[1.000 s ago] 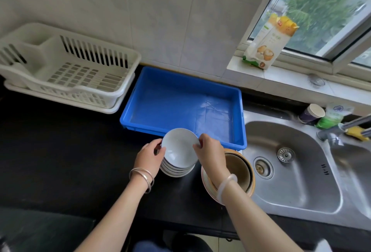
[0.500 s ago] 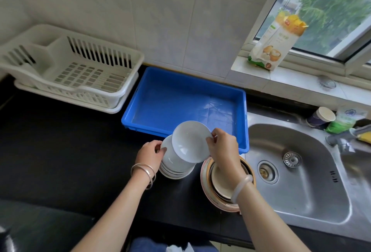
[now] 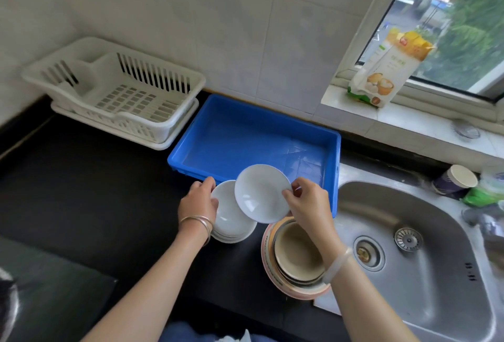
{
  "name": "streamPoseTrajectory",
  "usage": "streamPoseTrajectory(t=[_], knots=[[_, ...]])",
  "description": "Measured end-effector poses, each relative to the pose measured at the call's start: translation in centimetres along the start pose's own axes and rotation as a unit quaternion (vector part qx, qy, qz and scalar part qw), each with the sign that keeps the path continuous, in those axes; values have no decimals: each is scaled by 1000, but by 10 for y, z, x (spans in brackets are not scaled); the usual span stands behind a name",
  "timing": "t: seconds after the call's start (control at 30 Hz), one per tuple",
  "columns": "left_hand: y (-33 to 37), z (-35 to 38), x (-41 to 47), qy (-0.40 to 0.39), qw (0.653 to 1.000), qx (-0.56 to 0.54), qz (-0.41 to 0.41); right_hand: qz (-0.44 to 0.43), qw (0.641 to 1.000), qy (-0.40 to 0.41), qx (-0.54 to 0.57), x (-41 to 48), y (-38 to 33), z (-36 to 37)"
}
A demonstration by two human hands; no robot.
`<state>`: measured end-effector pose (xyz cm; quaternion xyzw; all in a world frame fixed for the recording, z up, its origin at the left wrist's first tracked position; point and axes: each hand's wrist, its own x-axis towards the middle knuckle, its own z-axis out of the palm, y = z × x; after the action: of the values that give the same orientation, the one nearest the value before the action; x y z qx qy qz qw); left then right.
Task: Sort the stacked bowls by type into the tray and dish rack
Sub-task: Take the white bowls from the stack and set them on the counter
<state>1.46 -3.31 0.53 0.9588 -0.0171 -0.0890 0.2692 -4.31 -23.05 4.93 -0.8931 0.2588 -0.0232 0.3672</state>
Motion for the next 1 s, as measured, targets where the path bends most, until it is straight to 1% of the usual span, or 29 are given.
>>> streamPoseTrajectory(t=[0.07,0.2,0.33,0.4,0.5,0.57,0.67,0.77,0.9,1.0], knots=[[-4,-5,1,-1,999,-31,-9,0,1000,-10,22,1,-5,-2],[-16,-28,5,10,990,-135,-43,-14,995,-28,94,8,-27,-3],[-41,-58,16,48,975,-204,-76,-53,989,-44,132,18,-61,5],[-58,-76,23,69,961,-245,-105,-61,987,-55,138,24,-82,15],[-93,-102,32,109,928,-319,-158,-76,983,-81,149,34,-113,41],[-123,-116,37,139,908,-348,-189,-80,979,-103,154,41,-134,66],[-171,-132,43,178,878,-375,-236,-67,969,-164,170,49,-161,114],[-217,-140,49,219,838,-404,-293,-41,959,-215,183,55,-189,166],[-268,-147,60,264,788,-426,-357,-18,943,-258,211,62,-222,236],[-294,-153,73,290,748,-451,-392,-9,937,-279,212,67,-245,284]])
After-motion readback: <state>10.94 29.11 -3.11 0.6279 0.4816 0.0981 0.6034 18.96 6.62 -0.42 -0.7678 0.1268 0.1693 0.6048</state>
